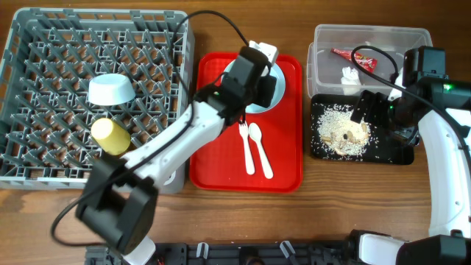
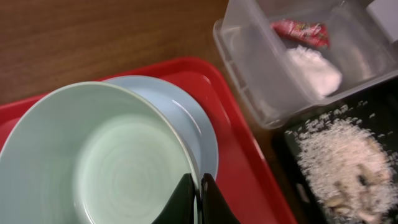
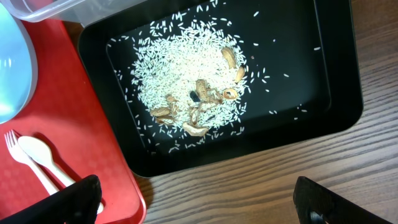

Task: Sort waste into correct bins and load items into the dishwasher rack
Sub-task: 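Carry the green bowl to the dish rack and release it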

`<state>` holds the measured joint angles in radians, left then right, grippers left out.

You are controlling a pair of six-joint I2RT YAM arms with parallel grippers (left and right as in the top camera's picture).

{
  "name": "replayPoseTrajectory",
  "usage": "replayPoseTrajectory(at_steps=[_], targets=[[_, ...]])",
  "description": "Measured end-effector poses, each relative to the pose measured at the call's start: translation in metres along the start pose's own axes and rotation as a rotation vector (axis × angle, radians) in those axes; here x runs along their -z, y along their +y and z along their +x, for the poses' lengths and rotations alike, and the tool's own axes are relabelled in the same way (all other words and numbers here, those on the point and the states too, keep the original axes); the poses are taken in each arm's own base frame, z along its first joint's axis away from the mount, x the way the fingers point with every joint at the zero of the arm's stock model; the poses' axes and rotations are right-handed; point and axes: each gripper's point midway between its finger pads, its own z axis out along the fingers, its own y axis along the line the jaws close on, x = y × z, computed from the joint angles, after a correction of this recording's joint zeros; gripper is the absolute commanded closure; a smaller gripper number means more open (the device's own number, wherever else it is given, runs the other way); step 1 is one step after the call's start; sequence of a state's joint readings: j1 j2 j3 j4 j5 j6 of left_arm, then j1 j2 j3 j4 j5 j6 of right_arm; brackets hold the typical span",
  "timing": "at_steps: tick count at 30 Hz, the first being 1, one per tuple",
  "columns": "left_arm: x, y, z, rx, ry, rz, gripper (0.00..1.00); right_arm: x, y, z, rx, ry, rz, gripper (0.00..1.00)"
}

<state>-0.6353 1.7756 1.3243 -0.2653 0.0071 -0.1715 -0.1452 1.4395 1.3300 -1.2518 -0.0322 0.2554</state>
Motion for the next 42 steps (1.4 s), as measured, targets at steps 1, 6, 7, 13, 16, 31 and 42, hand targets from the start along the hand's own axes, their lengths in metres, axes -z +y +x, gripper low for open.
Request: replayPoseTrajectory(at_steps=[1, 6, 7, 13, 16, 31, 42], targets=[[0.007, 0.001, -0.005, 0.01, -0.011, 0.002, 0.96, 0.0, 0.0, 0.0, 0.0, 0.0, 0.0, 0.0], [0.049, 0.023, -0.038, 0.088, -0.092, 0.034, 0.96, 0.0, 0.0, 0.0, 0.0, 0.0, 0.0, 0.0], [0.056, 0.03, -0.044, 0.106, -0.106, 0.044, 0.96, 0.0, 0.0, 0.0, 0.0, 0.0, 0.0, 0.0], [0.1, 0.093, -0.07, 0.266, -0.174, 0.141, 0.96, 0.0, 0.0, 0.0, 0.0, 0.0, 0.0, 0.0], [0.115, 0.128, -0.071, 0.348, -0.184, 0.204, 0.96, 0.0, 0.0, 0.0, 0.0, 0.0, 0.0, 0.0], [0.126, 0.235, -0.031, 0.653, -0.148, 0.4, 0.96, 0.0, 0.0, 0.0, 0.0, 0.0, 0.0, 0.0], [0.107, 0.253, -0.003, 0.772, -0.095, 0.569, 0.96, 0.0, 0.0, 0.0, 0.0, 0.0, 0.0, 0.0]])
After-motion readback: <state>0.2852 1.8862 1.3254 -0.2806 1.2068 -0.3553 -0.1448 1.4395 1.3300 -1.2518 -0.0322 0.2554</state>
